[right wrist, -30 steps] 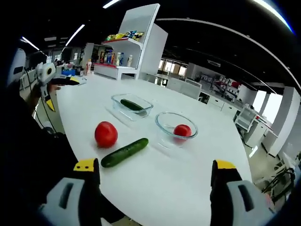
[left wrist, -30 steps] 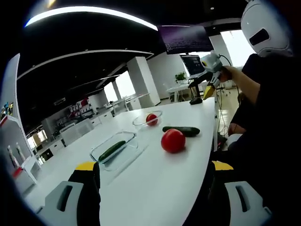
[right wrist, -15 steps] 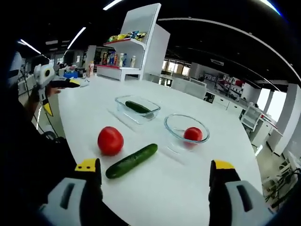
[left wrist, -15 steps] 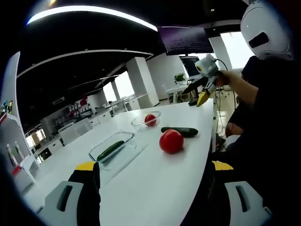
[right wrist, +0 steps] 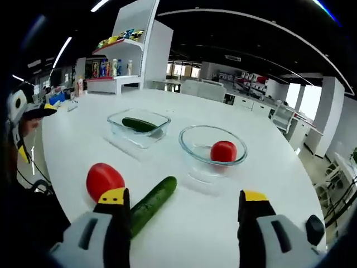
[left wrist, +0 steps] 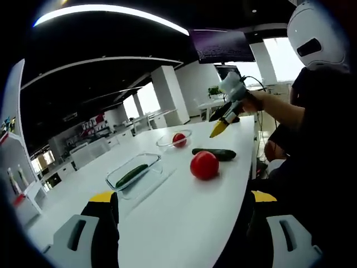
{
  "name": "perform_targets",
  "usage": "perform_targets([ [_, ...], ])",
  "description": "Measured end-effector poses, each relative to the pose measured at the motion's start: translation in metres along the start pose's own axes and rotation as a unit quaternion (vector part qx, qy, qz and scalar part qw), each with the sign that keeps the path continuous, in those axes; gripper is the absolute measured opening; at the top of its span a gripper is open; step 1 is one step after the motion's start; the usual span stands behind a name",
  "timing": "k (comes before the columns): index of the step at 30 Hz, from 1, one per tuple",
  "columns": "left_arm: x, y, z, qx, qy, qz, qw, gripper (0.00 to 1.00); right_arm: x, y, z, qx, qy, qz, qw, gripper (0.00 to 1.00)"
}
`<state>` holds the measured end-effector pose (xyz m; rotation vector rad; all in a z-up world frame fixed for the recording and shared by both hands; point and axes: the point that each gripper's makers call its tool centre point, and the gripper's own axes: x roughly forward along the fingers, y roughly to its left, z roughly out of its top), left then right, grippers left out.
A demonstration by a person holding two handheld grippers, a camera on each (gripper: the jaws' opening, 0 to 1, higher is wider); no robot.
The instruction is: Sort the scattered tomatoes and cucumbers on the table and place them into their respective storage containers
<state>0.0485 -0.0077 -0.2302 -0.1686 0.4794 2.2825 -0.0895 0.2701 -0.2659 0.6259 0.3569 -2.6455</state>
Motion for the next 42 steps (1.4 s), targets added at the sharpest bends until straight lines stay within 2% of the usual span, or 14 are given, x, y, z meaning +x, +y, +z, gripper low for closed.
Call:
perform_targets([
  [6, 0.001, 0.0, -0.003, 0.0, 0.003, -0.001, 1.0, 0.95, 0.014, 0.012, -0.011, -0.029, 0.025, -0.018, 0.9991, 0.76],
  [13, 0.002, 0.0, -0.006, 0.003, 0.009, 0.001, 1.0, 0.95, 0.029, 0.027, -0.02, -0.046, 0.044, -0.013, 0.9979, 0.67],
  [16, -0.001, 0.001, -0.006, 0.0, 0.006, 0.002, 1.0, 0.95, 0.032, 0.031, -0.014, -0.022, 0.03, -0.008, 0.9993, 0.58],
  [20, -0.002, 0.001, -0.008, -0.002, 0.006, 0.005, 1.0, 0.95, 0.038, 0.027, -0.018, -0.021, 0.045, -0.02, 0.9986, 0.55],
  [21, -0.002, 0.001, -0.008, -0.003, 0.005, 0.006, 1.0, 0.95, 0.04, 0.028, -0.022, -0.014, 0.055, -0.017, 0.9983, 0.56],
  [24, 0.0, 0.001, -0.009, -0.004, 0.004, 0.005, 1.0, 0.95, 0.044, 0.034, -0.026, -0.012, 0.056, -0.008, 0.9984, 0.53],
  [27, 0.0, 0.0, -0.012, -0.004, 0.009, 0.003, 1.0, 0.95, 0.048, 0.04, -0.035, -0.02, 0.071, 0.003, 0.9973, 0.45],
  [28, 0.0, 0.0, -0.012, -0.004, 0.009, 0.003, 1.0, 0.95, 0.049, 0.047, -0.031, -0.001, 0.058, 0.016, 0.9982, 0.43],
  [33, -0.001, 0.0, -0.013, -0.005, 0.008, 0.005, 0.9999, 0.95, 0.05, 0.055, -0.036, -0.006, 0.075, 0.031, 0.9967, 0.38],
  [42, 0.0, -0.001, -0.016, -0.004, 0.012, 0.006, 0.9999, 0.95, 0.055, 0.056, -0.044, 0.023, 0.115, 0.036, 0.9924, 0.41],
])
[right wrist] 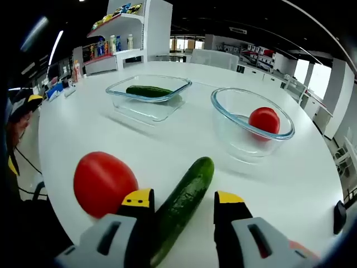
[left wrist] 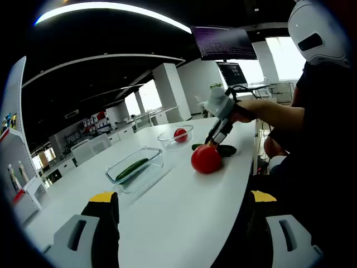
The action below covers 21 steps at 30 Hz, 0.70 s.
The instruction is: Sort the scattered tomatoes and cucumbers on the table and place them into their respective storage containers
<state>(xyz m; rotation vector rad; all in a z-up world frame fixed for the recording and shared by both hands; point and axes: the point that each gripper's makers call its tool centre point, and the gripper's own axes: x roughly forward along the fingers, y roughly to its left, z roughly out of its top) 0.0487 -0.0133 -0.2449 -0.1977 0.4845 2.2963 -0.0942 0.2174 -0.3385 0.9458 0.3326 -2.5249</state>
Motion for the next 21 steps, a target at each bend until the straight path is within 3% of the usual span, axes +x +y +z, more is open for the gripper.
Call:
perform_targets([
  [6, -0.001, 0.001, 0.0, 0.0, -0.002, 0.001, 1.0, 0.94, 0.003, 0.002, -0.004, 0.031, 0.022, 0.014, 0.9992, 0.39],
  [11, -0.002, 0.0, -0.001, 0.0, -0.002, 0.0, 1.0, 0.94, 0.004, 0.005, -0.005, 0.034, 0.029, 0.018, 0.9989, 0.33],
  [21, -0.003, 0.001, 0.002, 0.003, -0.007, 0.0, 1.0, 0.94, 0.004, 0.01, -0.005, 0.025, 0.032, 0.013, 0.9991, 0.32],
])
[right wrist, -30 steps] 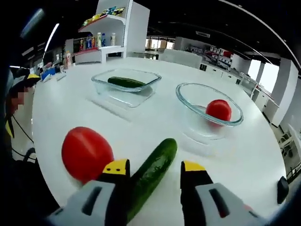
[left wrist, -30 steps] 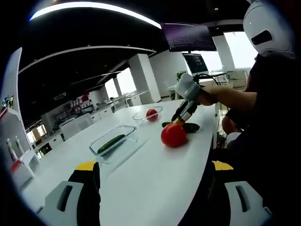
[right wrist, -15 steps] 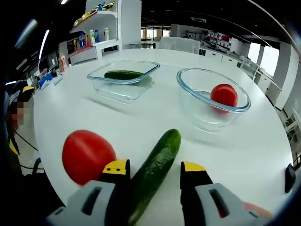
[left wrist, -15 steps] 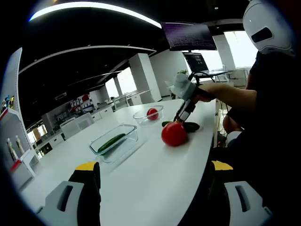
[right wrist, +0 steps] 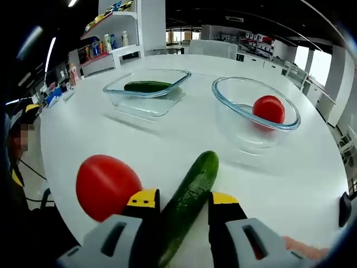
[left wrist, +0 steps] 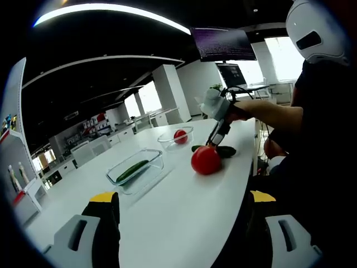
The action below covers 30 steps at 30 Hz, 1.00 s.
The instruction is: Sort the scattered tomatoes and cucumbers on the table and place them into their respective storage containers
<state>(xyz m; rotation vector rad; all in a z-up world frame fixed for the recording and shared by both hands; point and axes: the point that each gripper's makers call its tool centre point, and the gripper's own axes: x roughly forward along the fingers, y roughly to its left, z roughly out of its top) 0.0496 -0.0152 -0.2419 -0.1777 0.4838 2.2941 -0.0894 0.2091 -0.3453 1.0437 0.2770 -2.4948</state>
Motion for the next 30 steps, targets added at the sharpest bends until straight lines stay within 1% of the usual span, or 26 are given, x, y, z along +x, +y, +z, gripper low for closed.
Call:
perform_targets([
  [5, -0.001, 0.0006, 0.0008, 0.002, -0.001, 0.002, 1.0, 0.93, 0.0005, -0.0003, 0.0, -0.003, 0.005, -0.001, 1.0, 0.31],
  [11, -0.0016, 0.0001, -0.0012, 0.01, 0.004, 0.003, 0.9999, 0.93, 0.0002, 0.0006, 0.0001, -0.009, 0.002, 0.006, 0.9999, 0.29],
  [15, -0.003, 0.0023, -0.0005, 0.008, 0.003, 0.007, 0.9999, 0.93, -0.0018, -0.0031, -0.0012, 0.003, 0.006, 0.015, 0.9999, 0.25],
  [18, -0.0044, 0.0051, -0.0018, 0.006, 0.004, 0.011, 0.9999, 0.93, -0.0021, -0.0021, -0.002, 0.013, 0.003, 0.018, 0.9997, 0.25],
  [20, -0.0046, 0.0058, -0.003, 0.006, 0.006, 0.012, 0.9999, 0.93, -0.001, 0.0013, -0.0012, -0.015, -0.005, 0.02, 0.9997, 0.27],
  [23, -0.0044, 0.0057, -0.0033, 0.007, 0.006, 0.012, 0.9999, 0.93, 0.0016, 0.0064, -0.0015, -0.025, 0.0, 0.011, 0.9996, 0.28],
  [24, -0.0041, 0.0058, -0.0036, 0.006, 0.006, 0.012, 0.9999, 0.93, 0.0018, 0.0058, -0.0016, -0.029, 0.006, 0.003, 0.9995, 0.28],
  [27, -0.003, 0.0061, -0.0049, 0.005, 0.007, 0.014, 0.9999, 0.93, 0.0022, 0.0033, -0.0003, -0.029, 0.013, -0.002, 0.9995, 0.27],
  [30, -0.0023, 0.0039, -0.0067, 0.002, 0.008, 0.012, 0.9999, 0.93, 0.004, -0.0011, 0.0012, -0.024, 0.002, 0.002, 0.9997, 0.28],
])
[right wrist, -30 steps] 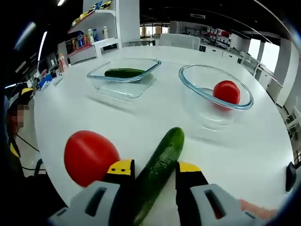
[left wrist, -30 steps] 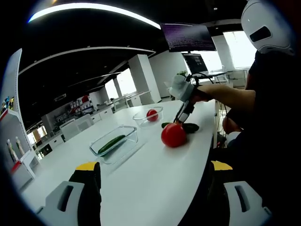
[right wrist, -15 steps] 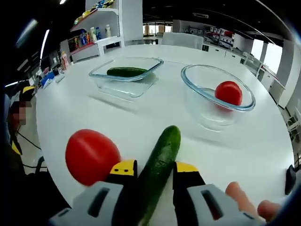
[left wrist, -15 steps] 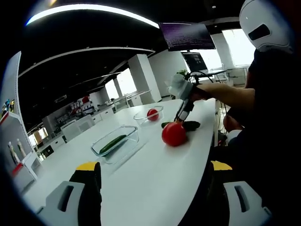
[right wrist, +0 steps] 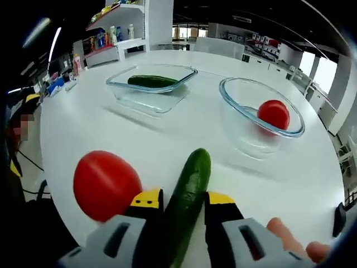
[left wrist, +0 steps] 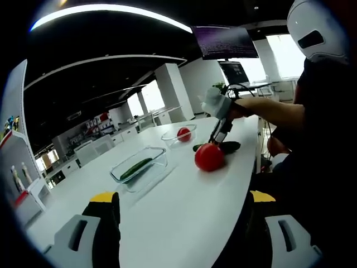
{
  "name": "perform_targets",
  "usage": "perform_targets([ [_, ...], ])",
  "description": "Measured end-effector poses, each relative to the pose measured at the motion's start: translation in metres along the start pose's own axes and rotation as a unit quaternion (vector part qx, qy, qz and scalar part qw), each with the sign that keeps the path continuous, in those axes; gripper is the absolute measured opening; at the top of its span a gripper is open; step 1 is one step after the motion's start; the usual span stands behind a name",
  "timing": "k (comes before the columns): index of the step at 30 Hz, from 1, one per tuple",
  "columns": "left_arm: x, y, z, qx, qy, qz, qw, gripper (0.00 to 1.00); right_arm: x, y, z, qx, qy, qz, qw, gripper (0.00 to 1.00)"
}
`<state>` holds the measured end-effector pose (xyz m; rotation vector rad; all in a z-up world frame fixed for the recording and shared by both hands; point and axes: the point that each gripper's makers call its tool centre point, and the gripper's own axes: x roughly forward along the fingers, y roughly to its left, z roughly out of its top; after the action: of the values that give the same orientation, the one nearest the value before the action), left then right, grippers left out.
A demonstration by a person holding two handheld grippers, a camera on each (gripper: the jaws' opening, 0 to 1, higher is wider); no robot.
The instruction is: Sort the scattered tomatoes and cucumbers on the table and place them into their respective storage containers
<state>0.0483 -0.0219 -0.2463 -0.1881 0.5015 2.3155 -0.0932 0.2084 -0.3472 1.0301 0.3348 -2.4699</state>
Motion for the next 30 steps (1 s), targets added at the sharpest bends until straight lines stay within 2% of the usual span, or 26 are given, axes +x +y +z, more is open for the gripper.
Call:
perform_targets([
  [7, -0.001, 0.001, -0.001, -0.001, 0.0, 0.001, 1.0, 0.93, 0.0, -0.001, 0.001, 0.015, 0.001, 0.005, 0.9999, 0.22],
  [15, -0.002, 0.005, -0.003, -0.002, 0.004, 0.007, 1.0, 0.93, -0.002, -0.002, 0.002, 0.04, -0.027, 0.017, 0.9987, 0.21],
  [21, -0.002, 0.006, 0.002, -0.002, -0.004, 0.008, 1.0, 0.93, -0.004, -0.005, 0.0, 0.061, -0.036, 0.021, 0.9973, 0.2],
  [26, -0.001, 0.007, 0.0, -0.003, 0.003, 0.009, 1.0, 0.93, -0.006, -0.006, 0.0, 0.076, -0.045, 0.032, 0.9955, 0.2],
  [30, -0.001, 0.006, 0.001, -0.006, -0.001, 0.006, 1.0, 0.95, -0.014, -0.014, -0.002, 0.086, -0.052, 0.033, 0.9944, 0.19],
])
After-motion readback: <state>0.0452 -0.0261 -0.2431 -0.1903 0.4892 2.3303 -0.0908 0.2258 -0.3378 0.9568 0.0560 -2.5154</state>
